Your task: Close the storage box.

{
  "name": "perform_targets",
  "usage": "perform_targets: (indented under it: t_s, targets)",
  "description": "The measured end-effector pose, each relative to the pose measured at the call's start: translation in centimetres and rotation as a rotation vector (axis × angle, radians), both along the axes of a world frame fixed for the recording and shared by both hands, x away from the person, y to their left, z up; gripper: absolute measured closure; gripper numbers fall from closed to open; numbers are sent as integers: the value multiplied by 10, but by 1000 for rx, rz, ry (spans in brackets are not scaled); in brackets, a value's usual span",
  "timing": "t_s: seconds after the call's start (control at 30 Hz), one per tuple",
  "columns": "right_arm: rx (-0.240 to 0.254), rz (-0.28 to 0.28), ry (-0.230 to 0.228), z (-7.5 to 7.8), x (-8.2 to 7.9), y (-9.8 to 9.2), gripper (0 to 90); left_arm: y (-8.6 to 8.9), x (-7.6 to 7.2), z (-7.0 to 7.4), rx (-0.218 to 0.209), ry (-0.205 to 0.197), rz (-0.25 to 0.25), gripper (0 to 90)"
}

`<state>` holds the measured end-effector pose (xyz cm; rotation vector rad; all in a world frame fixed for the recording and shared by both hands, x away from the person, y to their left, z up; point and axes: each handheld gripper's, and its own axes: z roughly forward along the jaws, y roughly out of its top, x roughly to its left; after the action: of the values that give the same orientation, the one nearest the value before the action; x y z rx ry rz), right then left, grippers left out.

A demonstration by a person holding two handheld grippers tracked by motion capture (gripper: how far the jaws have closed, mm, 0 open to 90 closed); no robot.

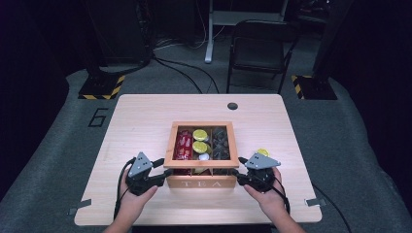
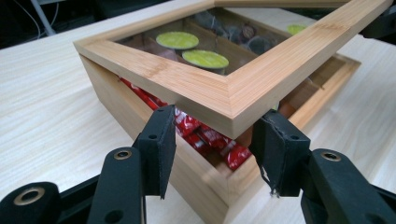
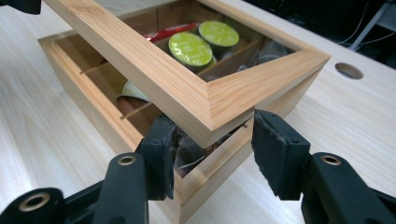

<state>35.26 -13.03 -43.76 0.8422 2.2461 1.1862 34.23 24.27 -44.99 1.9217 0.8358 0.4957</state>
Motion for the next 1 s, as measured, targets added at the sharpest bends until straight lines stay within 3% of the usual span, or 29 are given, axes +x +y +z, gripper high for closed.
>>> perform_targets:
  t_s: [0.33,0.37,0.5,0.6,0.73,0.9,1.0]
  targets:
    - [-19,-4,41,-17,-6,1,502,0,-3,-15,18,61,-17,504]
    - [-24,-2,47,-18,-7,2,502,-2,-3,-16,16,54,-7,504]
    - [-31,0,71,-21,-8,2,498,-2,-5,-18,18,81,-18,451]
    - [-80,16,83,-25,-10,3,484,-2,-6,-17,22,100,-16,380]
    - [-9,17,73,-18,-12,0,426,-1,-11,-19,57,81,-16,349]
    - [-17,1,98,-22,-14,-1,372,1,-12,-20,47,83,-13,340]
    - [-19,5,88,-21,-17,-3,353,4,-13,-19,51,87,-20,339]
